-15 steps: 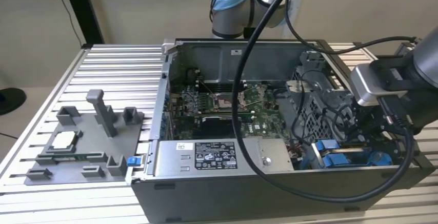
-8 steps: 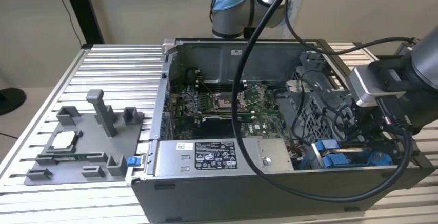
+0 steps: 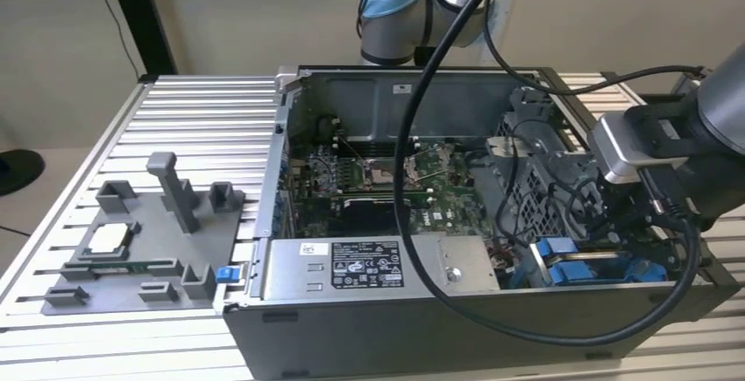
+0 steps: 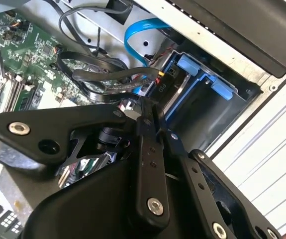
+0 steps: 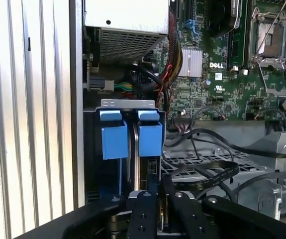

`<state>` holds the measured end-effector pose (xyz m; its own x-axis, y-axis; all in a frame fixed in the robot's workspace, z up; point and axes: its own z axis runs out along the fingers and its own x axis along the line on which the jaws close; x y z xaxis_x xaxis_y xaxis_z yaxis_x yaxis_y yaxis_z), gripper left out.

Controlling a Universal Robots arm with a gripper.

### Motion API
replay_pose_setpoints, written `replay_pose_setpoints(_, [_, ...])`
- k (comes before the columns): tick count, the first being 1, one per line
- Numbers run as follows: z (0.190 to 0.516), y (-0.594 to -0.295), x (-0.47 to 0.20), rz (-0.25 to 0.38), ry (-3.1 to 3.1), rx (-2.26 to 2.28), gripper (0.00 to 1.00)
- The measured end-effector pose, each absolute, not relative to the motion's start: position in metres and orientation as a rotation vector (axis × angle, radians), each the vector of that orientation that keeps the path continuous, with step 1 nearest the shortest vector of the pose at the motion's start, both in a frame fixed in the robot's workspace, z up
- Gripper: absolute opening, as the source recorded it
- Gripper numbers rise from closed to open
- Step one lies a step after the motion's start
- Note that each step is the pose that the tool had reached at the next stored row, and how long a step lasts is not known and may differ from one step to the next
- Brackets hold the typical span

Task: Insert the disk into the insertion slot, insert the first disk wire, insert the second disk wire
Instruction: 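Insert the second disk wire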

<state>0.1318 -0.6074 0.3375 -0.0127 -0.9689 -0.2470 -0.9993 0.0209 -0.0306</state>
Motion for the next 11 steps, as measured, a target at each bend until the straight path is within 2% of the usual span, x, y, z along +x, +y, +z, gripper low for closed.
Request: replay_pose_setpoints(11, [0.3284,-0.6072,0.1311,0.223,2.093,-2.058,0.00])
